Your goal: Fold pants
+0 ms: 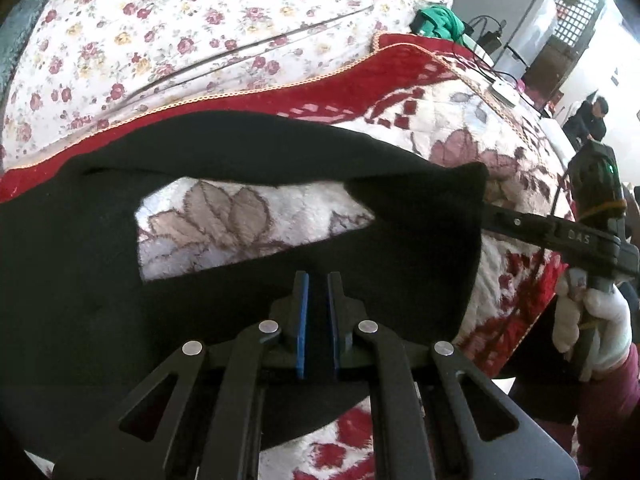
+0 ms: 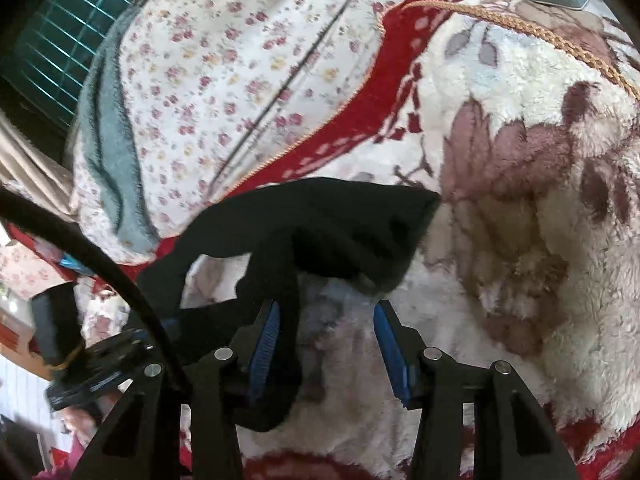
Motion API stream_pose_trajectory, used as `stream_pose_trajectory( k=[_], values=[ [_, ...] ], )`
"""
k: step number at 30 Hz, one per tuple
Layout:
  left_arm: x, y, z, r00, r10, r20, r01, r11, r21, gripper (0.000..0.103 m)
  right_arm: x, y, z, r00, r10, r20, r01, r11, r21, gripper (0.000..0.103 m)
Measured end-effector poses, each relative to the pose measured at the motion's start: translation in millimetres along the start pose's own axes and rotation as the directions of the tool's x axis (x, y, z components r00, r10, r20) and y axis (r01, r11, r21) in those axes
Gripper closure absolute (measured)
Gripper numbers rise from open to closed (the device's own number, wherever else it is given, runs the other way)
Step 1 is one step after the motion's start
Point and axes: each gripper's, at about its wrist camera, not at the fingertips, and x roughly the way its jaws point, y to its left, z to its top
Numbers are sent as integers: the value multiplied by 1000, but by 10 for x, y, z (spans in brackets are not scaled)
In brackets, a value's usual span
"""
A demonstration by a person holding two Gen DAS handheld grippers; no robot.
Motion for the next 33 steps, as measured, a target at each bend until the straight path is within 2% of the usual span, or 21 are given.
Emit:
stream_pose_trajectory(
  k=[4,8,10,12,14,17,19,23,25,26,27,29,31,33],
  values=[
    [13,-55,-25,999,-32,-9,32,999,7,97,-104,-55,-43,999,-26,27,26,1000,13,55],
    [46,-121,-18,999,-39,-9,39,999,25,97,-129,-153,-83,995,101,22,-102,992,68,55],
    [55,-137,-16,999,-48,-10,48,999,22,97,-35,-20,-84,989,146,-15,-145,989,36,56],
    [45,-146,-24,998,-61,-9,61,998,22,97,35,185,-69,980,197,-31,-198,980,-19,63],
    [26,-151,-36,998,-66,-7,67,997,26,96,103,332,-47,972,231,-37,-233,972,-38,62],
    [-34,-128,-58,999,-52,11,51,998,27,96,324,572,7,949,306,-78,-310,949,-52,62],
    [-75,-76,-79,999,-47,23,47,999,15,96,489,633,28,932,347,-104,-351,936,-23,62],
    [-60,94,-117,999,-33,10,33,999,-31,96,924,537,26,865,480,-143,-458,874,166,62],
    [-39,146,-122,1000,-24,-1,24,999,-47,96,1053,505,-14,854,491,-173,-453,865,216,62],
    [-33,159,-121,1000,-29,-3,29,998,-52,96,1009,519,-20,856,489,-167,-454,867,208,62],
    [-35,159,-116,999,-34,0,34,998,-51,96,887,543,3,870,469,-149,-444,879,175,62],
    [-37,132,-97,999,-31,9,32,998,-46,97,660,552,52,872,471,-133,-455,881,130,62],
    [-36,102,-67,999,-41,17,42,998,-44,97,346,521,68,920,381,-94,-378,925,44,62],
    [-33,71,-45,998,-52,18,53,998,-38,96,192,454,48,957,277,-83,-280,960,-27,61]
  ],
)
